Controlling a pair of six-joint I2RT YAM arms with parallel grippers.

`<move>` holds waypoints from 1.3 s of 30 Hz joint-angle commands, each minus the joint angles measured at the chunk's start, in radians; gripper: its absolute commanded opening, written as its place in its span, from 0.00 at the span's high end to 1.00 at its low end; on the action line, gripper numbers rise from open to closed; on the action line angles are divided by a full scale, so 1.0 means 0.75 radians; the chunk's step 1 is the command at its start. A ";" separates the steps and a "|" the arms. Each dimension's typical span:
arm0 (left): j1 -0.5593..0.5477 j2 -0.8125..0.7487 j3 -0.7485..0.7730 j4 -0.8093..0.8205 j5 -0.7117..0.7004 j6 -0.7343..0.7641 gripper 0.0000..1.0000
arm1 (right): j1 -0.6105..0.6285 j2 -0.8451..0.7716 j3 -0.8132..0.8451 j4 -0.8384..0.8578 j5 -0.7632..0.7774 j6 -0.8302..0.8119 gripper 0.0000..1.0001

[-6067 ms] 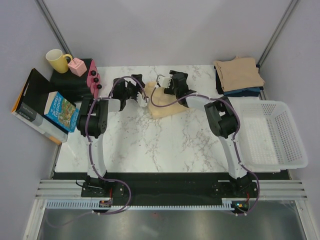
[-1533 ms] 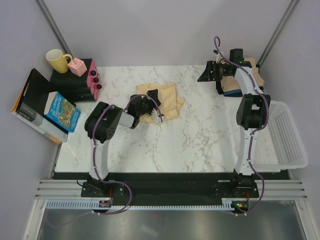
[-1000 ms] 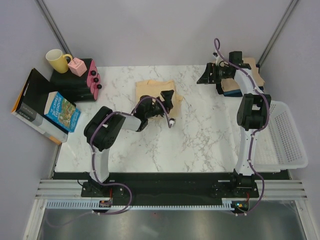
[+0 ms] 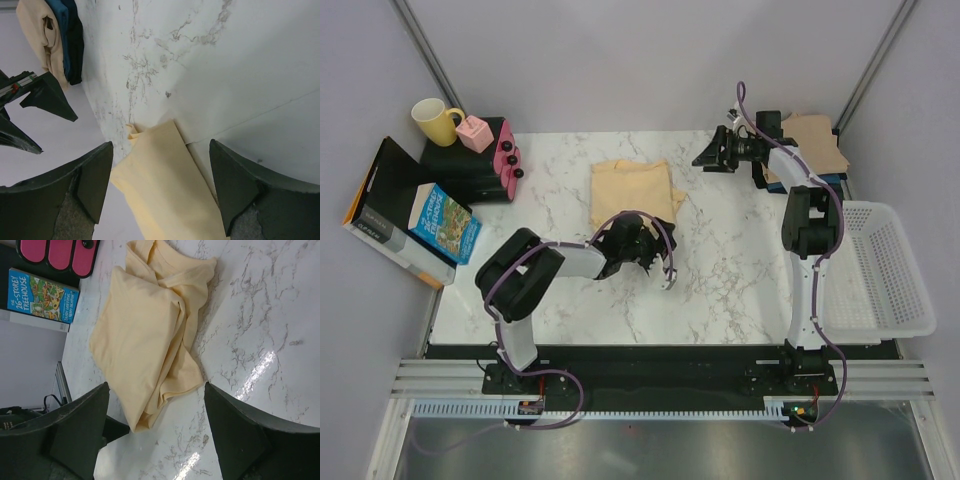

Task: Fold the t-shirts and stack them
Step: Fold the tshirt

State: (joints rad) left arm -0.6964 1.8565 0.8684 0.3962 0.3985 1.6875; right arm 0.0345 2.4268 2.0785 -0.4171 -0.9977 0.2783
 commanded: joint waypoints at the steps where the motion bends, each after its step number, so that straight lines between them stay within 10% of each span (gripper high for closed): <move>1: -0.012 0.075 0.112 0.004 -0.079 -0.096 0.16 | 0.001 -0.012 -0.010 0.110 -0.058 0.042 0.16; 39: -0.151 0.122 0.372 -0.426 -0.595 -0.571 0.22 | -0.040 -0.127 -0.194 0.372 -0.050 0.159 0.18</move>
State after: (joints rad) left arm -0.7979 2.0243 1.1824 0.1844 -0.0082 1.3460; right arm 0.0082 2.4016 1.9377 -0.1768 -1.0187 0.4007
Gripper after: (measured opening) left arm 0.781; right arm 0.821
